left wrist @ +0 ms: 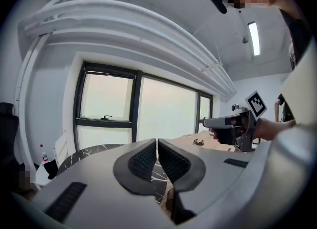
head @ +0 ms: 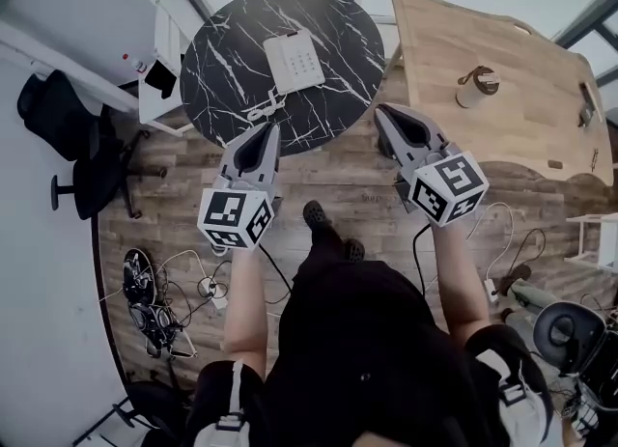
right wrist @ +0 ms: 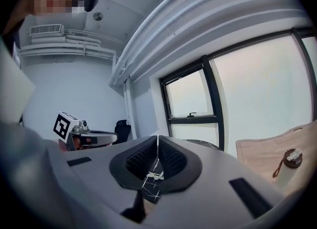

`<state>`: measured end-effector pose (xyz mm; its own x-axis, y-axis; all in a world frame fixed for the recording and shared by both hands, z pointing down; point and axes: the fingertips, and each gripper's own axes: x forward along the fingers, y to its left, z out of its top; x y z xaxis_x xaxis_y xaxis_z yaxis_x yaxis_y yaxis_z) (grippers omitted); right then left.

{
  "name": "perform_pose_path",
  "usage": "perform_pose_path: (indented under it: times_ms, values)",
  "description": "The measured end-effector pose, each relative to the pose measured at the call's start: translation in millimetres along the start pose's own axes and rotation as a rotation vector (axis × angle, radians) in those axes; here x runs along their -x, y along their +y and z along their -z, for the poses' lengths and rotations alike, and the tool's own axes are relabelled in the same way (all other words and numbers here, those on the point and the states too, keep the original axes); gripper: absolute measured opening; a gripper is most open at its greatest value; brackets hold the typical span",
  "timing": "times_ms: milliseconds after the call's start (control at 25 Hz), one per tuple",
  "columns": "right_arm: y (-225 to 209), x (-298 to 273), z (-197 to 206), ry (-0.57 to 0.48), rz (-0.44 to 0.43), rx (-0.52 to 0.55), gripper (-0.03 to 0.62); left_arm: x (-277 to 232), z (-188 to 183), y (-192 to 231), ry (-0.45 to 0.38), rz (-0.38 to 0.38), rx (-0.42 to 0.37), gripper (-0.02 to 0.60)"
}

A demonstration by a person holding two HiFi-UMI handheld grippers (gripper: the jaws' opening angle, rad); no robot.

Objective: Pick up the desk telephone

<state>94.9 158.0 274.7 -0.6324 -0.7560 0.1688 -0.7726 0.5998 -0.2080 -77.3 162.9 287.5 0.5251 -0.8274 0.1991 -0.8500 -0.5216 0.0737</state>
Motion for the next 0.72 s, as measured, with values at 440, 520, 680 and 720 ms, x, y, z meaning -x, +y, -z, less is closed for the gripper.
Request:
perform_pose_path:
  times_ms: [440, 520, 680, 720]
  values:
    - [-8, -70, -21, 0.000, 0.007, 0.021, 0.032, -38, -17, 61, -0.023, 0.033, -0.022, 0.021]
    - [-9, -81, -23, 0.000, 0.009, 0.025, 0.034, -45, -19, 71, -0.028, 0.039, -0.019, 0.021]
    - [-10, -100, -22, 0.009, 0.014, 0.024, 0.034, -53, -16, 87, -0.032, 0.060, -0.015, 0.022]
    - [-10, -105, -21, 0.013, 0.017, 0.023, 0.034, -54, -15, 90, -0.034, 0.066, -0.013, 0.023]
